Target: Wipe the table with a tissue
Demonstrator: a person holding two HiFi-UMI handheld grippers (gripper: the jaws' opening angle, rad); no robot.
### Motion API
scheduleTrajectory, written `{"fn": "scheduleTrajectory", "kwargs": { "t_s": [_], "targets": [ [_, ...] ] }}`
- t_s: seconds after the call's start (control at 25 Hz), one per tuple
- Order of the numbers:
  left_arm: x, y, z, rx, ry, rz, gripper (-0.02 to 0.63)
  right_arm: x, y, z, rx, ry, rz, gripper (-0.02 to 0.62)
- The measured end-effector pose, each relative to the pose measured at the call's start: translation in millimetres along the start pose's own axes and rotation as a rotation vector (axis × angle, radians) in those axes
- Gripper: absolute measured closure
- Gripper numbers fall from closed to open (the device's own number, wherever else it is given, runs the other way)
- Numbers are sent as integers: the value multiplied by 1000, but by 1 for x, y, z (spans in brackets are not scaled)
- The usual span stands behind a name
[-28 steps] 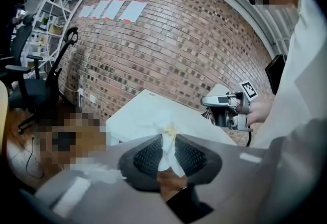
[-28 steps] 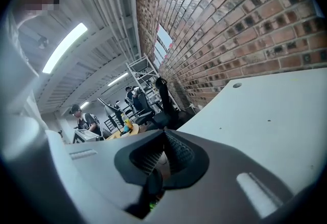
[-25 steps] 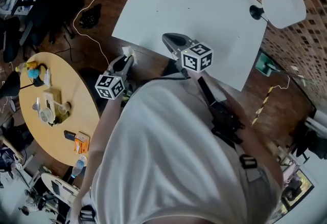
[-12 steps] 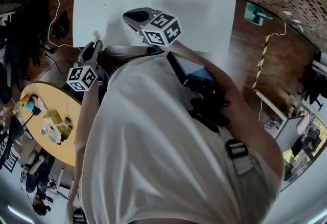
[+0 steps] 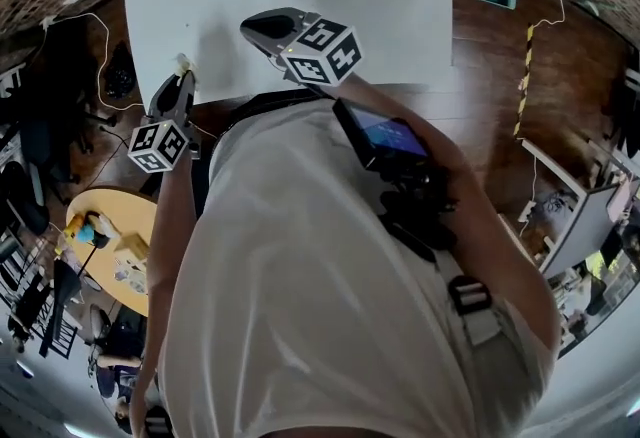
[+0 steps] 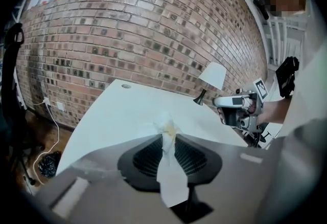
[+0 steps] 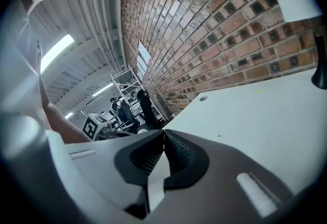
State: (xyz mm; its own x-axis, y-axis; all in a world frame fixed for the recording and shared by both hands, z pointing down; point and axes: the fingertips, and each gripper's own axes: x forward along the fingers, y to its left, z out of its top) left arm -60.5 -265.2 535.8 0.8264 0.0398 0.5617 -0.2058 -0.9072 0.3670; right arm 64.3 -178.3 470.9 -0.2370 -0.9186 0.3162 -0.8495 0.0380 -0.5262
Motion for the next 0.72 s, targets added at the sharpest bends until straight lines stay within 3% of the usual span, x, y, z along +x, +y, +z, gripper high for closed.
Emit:
{"fn": "scheduleTrajectory", "kwargs": {
  "t_s": [0.24, 0.56, 0.72],
  "targets": [
    [29, 1, 1, 45, 52, -63, 526, -28, -5, -8, 31, -26, -107, 586],
    [48, 50, 4, 141, 126, 26, 526, -41, -8, -14, 26, -35, -263, 586],
    [54, 59, 2, 130, 131, -9, 526, -46, -5, -15, 37, -47, -320, 586]
  ]
}}
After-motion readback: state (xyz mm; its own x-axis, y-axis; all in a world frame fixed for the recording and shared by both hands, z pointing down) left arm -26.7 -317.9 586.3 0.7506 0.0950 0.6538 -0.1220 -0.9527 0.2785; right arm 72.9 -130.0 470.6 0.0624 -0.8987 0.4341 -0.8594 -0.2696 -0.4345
